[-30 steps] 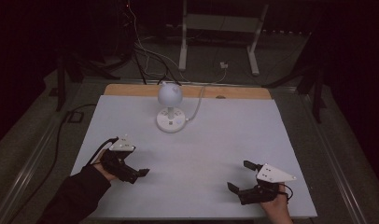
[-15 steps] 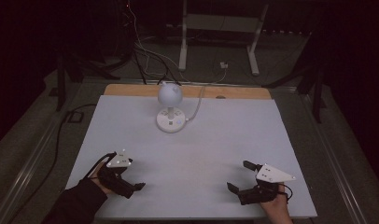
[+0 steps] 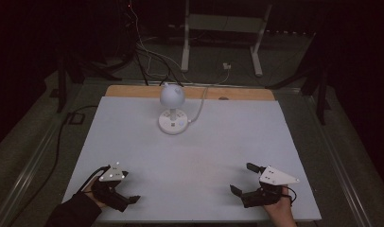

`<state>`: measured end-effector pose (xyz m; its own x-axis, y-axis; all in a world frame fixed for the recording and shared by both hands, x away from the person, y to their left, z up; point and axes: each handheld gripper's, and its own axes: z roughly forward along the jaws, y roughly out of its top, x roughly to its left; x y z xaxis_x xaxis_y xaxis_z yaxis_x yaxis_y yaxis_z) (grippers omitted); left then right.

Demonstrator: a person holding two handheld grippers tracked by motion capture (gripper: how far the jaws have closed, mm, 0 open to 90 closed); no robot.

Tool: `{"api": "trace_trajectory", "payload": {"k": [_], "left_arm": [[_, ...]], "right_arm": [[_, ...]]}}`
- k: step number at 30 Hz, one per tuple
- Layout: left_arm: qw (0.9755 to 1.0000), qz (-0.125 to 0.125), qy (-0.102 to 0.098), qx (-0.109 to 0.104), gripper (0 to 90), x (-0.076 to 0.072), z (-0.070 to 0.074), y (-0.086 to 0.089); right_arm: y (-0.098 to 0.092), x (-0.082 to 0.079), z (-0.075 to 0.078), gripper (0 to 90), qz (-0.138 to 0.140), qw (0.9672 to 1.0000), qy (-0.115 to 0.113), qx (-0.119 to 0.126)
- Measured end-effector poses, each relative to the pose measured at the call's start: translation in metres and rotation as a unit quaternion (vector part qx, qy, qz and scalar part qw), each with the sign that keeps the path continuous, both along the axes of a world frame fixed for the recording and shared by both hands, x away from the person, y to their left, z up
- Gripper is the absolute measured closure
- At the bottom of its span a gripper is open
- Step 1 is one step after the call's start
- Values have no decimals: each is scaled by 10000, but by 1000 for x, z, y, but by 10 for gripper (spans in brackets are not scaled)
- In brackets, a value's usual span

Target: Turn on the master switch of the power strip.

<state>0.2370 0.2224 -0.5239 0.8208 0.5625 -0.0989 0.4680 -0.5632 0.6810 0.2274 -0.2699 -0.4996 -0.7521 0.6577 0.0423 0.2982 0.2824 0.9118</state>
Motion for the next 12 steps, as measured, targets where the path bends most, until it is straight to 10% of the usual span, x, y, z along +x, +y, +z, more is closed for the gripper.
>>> {"api": "trace_trajectory", "payload": {"k": [12], "left_arm": [[9999, 106, 5, -124, 3, -3, -4, 4]], "right_arm": [[0, 0, 0, 0, 31, 10000, -11, -26]]}}
